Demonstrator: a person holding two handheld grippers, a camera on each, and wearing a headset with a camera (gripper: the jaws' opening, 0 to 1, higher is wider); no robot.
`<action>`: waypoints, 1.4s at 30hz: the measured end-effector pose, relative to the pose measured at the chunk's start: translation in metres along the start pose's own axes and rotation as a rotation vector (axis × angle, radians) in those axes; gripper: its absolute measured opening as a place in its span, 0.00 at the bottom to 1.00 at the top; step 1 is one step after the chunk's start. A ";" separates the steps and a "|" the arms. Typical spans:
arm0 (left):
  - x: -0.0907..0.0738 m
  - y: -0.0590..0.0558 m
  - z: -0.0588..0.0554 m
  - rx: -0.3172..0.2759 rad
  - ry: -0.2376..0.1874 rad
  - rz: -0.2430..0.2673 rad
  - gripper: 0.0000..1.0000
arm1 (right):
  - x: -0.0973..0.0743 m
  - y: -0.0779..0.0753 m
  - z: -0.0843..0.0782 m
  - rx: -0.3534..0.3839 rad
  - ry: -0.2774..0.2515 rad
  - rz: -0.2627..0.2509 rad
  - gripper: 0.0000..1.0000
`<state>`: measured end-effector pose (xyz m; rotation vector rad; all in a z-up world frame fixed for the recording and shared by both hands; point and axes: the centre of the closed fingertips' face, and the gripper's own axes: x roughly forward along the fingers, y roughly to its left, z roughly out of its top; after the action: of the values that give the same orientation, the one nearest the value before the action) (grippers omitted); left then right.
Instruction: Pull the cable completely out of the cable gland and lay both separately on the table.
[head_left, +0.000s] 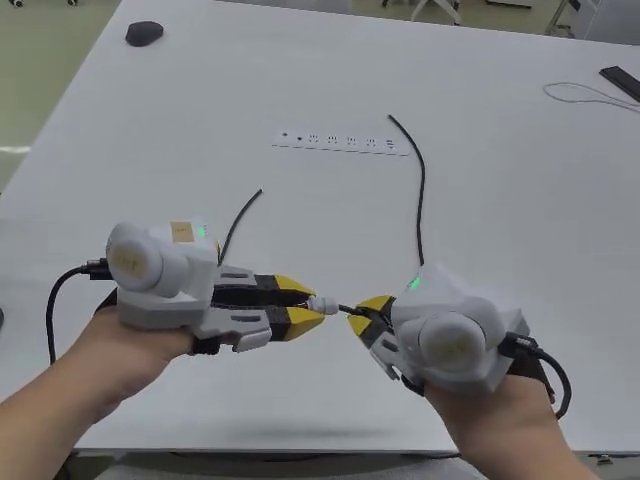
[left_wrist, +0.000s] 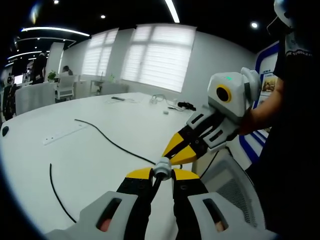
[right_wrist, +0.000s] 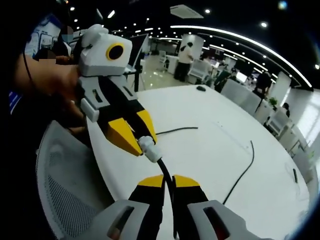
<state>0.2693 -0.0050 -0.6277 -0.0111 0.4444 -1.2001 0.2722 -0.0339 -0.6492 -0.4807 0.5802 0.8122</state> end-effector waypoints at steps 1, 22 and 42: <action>0.000 -0.001 0.000 0.001 0.000 0.000 0.14 | 0.000 0.000 -0.001 0.011 0.000 -0.001 0.00; 0.005 -0.008 0.004 -0.001 -0.005 -0.002 0.14 | -0.002 -0.009 -0.027 0.160 0.011 -0.015 0.00; 0.005 -0.009 0.007 -0.016 -0.017 -0.012 0.14 | 0.002 -0.027 -0.098 0.330 0.111 -0.044 0.00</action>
<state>0.2650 -0.0143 -0.6211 -0.0374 0.4394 -1.2071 0.2658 -0.1081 -0.7184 -0.2353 0.7877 0.6347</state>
